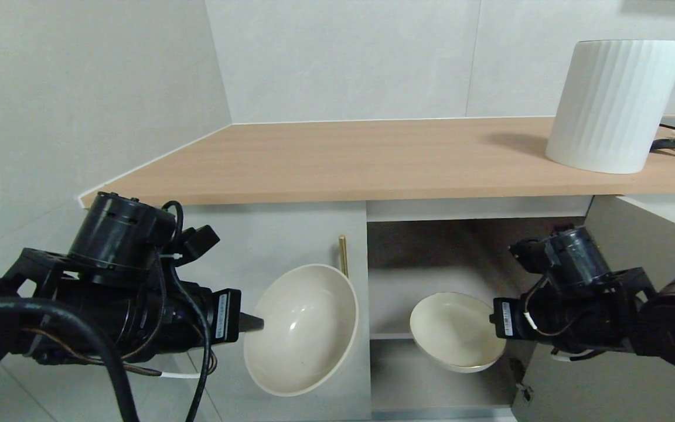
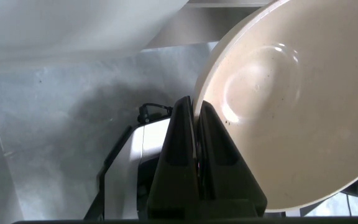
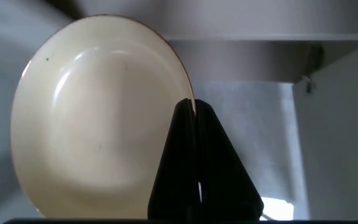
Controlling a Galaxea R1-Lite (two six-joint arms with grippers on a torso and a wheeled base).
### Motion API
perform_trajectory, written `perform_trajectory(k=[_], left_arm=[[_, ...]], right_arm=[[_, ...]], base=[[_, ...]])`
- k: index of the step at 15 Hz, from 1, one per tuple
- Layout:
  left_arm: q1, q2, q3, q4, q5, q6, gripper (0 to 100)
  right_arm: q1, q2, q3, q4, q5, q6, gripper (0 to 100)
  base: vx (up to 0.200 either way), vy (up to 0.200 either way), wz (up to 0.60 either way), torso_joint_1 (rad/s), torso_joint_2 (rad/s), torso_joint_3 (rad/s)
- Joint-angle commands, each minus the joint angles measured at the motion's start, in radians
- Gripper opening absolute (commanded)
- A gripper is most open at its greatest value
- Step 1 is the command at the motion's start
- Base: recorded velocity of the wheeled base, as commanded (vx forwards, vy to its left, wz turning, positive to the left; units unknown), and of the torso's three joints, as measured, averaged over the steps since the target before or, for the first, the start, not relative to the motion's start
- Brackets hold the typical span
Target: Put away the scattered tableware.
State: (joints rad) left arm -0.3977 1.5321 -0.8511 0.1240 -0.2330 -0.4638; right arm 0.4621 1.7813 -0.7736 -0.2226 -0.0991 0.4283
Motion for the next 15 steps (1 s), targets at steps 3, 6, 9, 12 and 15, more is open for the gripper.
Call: perform_trajectory(k=[3,6,9,12,15], left_arm=[[0.000,0.011,0.000,0.000,0.000,0.001,0],[0.000,0.016,0.000,0.000,0.000,0.001,0],[0.000,0.014,0.001,0.000,0.000,0.001,0],[0.000,0.019,0.001,0.000,0.000,0.001,0],[0.000,0.019,0.001,0.000,0.000,0.001,0]], right_arm=[[-0.060,0.317,-0.052,-0.256,-0.007,0.076,0],[-0.079,0.425,-0.139,-0.256,-0.028,0.076,0],[-0.100,0.500,-0.184,-0.262,-0.048,0.076,0],[-0.108,0.560,-0.230,-0.264,-0.093,0.078,0],[-0.131,0.606,-0.266,-0.264,-0.142,0.073,0]], base=[[0.000,0.000,0.00,0.000,0.00,0.000],[0.000,0.000,0.00,0.000,0.00,0.000],[0.000,0.000,0.00,0.000,0.00,0.000],[0.000,0.000,0.00,0.000,0.00,0.000],[0.000,0.000,0.00,0.000,0.00,0.000]])
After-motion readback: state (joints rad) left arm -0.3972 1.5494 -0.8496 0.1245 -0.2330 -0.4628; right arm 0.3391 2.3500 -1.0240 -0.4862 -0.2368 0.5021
